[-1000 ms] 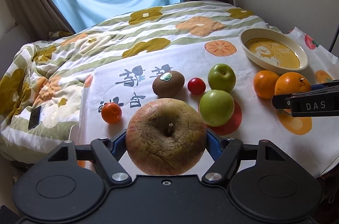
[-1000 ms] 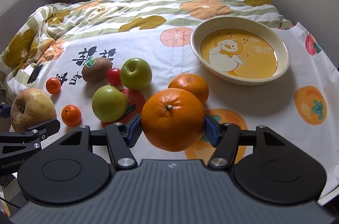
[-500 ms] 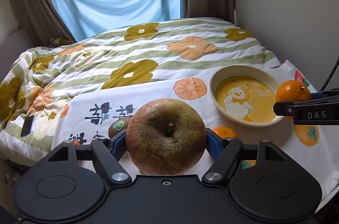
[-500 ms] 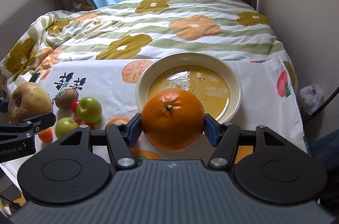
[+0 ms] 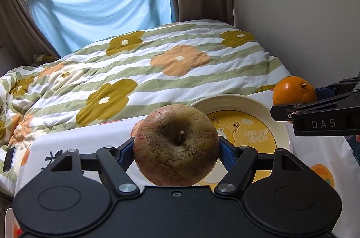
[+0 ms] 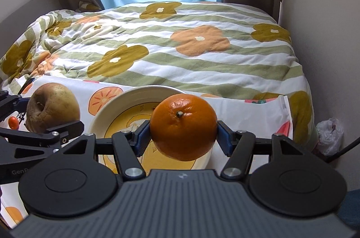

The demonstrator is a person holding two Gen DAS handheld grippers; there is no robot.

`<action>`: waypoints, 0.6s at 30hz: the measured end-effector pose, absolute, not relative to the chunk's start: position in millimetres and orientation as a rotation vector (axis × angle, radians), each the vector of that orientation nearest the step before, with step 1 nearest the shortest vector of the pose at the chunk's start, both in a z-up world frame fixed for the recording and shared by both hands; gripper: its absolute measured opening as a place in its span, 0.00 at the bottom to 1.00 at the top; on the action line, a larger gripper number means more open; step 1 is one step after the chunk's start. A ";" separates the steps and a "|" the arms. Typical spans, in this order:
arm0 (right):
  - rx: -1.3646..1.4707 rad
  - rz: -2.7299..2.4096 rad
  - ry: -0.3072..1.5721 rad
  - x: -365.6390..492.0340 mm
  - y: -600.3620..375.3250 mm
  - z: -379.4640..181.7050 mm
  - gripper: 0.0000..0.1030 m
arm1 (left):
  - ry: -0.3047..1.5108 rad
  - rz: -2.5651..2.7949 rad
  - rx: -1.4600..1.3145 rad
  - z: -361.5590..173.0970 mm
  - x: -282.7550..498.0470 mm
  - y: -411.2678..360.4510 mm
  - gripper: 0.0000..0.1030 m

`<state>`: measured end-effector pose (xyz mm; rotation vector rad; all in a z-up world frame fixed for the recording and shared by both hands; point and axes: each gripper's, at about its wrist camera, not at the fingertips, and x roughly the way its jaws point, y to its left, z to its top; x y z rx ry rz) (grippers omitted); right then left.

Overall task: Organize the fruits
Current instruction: 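Carry the apple and orange to the duck bowl with both tools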

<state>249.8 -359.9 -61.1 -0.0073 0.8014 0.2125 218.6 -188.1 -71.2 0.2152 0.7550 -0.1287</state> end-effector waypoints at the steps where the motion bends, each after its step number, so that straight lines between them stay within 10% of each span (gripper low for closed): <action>1: -0.007 0.216 0.805 254.9 -362.2 -63.4 0.74 | 0.759 -0.135 0.220 -74.9 225.5 -192.9 0.75; 18: 0.052 0.179 0.864 294.0 -380.7 -96.8 0.74 | 0.829 -0.257 0.314 -131.2 294.6 -233.2 0.75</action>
